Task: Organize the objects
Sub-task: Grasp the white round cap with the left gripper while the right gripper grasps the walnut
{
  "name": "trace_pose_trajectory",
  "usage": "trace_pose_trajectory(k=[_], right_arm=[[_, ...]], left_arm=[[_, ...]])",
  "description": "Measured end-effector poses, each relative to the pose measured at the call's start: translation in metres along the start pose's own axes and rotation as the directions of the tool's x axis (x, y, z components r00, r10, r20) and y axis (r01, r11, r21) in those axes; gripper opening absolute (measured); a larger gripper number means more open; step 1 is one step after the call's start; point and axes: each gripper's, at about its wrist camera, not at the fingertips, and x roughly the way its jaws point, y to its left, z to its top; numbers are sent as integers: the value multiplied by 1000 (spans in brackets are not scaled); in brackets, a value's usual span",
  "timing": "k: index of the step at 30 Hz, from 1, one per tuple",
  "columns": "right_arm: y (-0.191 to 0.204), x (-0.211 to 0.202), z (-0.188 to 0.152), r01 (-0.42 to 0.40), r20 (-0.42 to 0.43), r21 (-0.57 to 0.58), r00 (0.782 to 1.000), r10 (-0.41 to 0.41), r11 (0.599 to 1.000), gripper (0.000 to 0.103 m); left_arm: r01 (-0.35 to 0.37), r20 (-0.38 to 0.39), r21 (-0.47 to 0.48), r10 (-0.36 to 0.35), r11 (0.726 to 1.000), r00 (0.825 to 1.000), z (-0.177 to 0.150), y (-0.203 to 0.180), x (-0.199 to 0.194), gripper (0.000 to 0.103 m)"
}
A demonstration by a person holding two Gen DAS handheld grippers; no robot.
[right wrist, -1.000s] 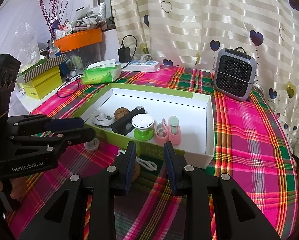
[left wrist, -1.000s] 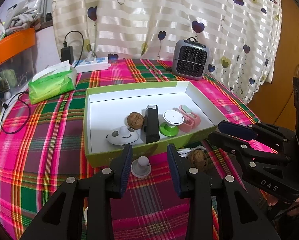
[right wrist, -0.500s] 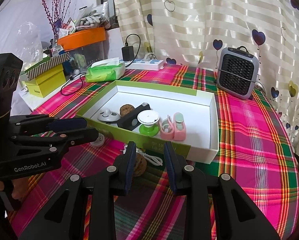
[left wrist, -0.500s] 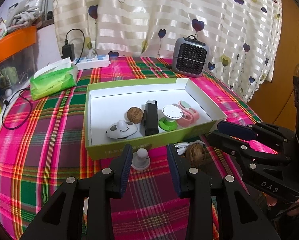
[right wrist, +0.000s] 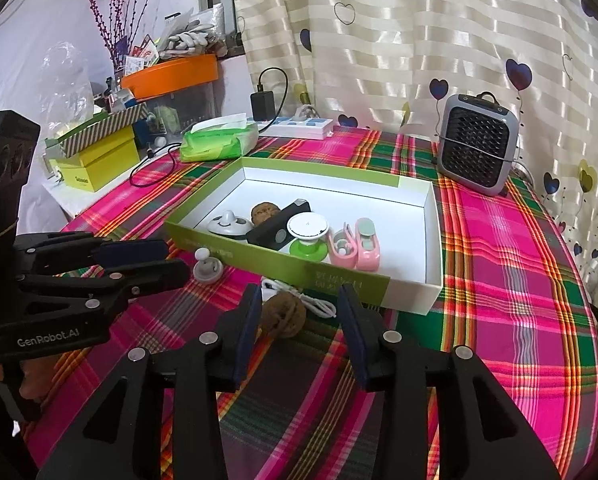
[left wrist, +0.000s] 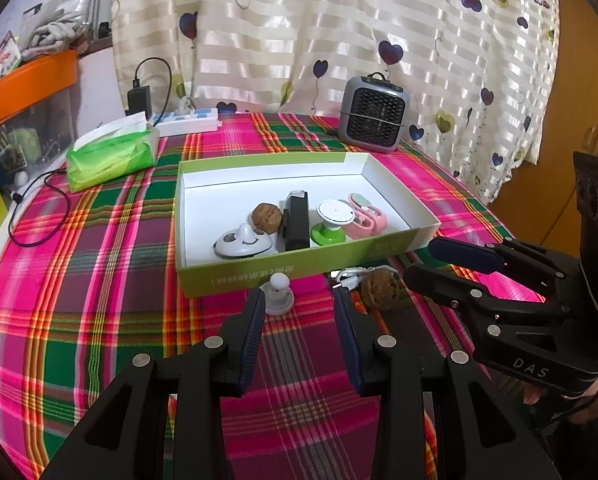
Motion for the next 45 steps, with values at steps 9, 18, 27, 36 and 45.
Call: trace_pose_trajectory(k=[9, 18, 27, 36, 45], right_arm=[[4, 1, -3, -12, -13, -12, 1000, 12, 1000, 41], [5, 4, -5, -19, -23, -15, 1000, 18, 1000, 41], [5, 5, -5, -23, -32, -13, 999, 23, 1000, 41], [7, 6, -6, -21, -41, -21, 999, 20, 1000, 41], [7, 11, -6, -23, -63, -18, 998, 21, 1000, 41]], left_arm=[[-10, 0, -16, 10, 1000, 1000, -7, 7, -7, 34], [-31, -9, -24, 31, 999, 999, -12, 13, -8, 34], [-76, 18, -46, 77, 996, 997, -14, 25, -19, 34], [-136, -16, -67, 135, 988, 991, -23, 43, -19, 35], [-158, -91, -50, 153, 986, 984, -32, 44, -5, 36]])
